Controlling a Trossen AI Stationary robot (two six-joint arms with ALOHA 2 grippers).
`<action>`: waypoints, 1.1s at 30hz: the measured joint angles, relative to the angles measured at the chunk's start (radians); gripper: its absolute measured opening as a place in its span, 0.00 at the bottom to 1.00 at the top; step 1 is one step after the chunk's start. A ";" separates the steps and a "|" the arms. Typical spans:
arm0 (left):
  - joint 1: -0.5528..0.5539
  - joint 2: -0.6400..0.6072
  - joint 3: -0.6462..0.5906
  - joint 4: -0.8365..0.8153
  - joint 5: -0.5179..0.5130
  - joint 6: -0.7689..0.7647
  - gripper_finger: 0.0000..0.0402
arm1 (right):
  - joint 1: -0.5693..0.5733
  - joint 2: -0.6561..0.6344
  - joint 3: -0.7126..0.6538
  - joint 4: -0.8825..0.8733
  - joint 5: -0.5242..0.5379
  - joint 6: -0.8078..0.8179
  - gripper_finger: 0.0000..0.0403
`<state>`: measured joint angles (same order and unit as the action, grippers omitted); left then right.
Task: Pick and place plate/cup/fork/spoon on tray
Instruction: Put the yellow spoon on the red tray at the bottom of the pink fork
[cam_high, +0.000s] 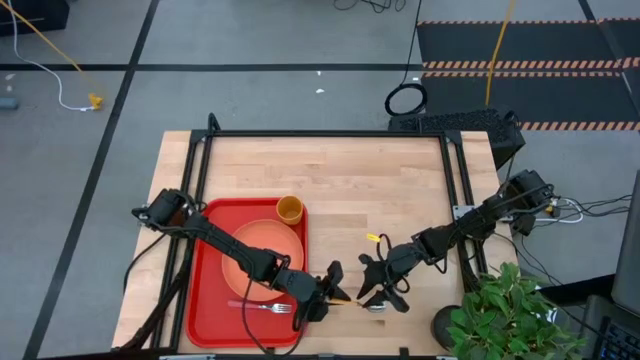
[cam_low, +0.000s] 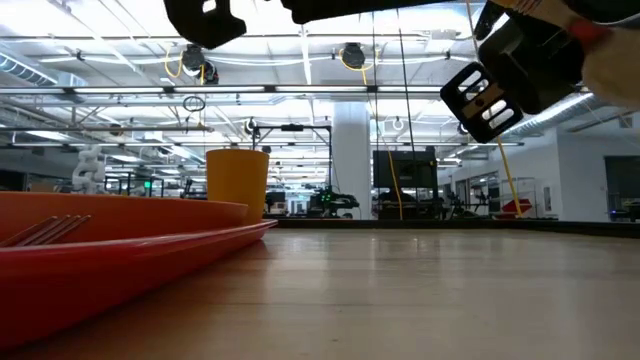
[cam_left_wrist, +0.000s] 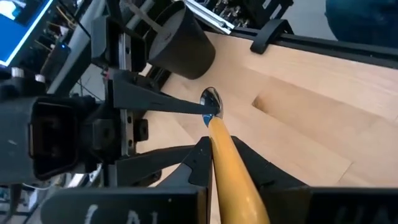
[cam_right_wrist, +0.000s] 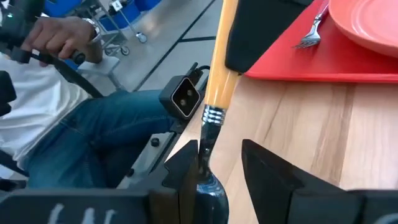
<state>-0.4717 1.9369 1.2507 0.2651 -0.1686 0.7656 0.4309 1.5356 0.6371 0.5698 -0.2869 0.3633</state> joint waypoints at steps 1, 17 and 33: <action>0.001 0.000 0.000 0.000 0.000 0.008 0.08 | 0.000 0.000 -0.003 0.005 -0.003 0.004 0.29; 0.026 0.000 0.000 0.021 -0.014 0.149 0.08 | 0.000 0.000 -0.003 0.011 -0.002 0.012 0.13; 0.002 0.000 0.000 0.005 -0.267 -0.128 0.26 | -0.001 -0.079 -0.003 -0.125 0.089 -0.023 0.02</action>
<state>-0.4699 1.9369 1.2510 0.2701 -0.4357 0.6374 0.4301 1.4565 0.6338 0.4452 -0.1978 0.3406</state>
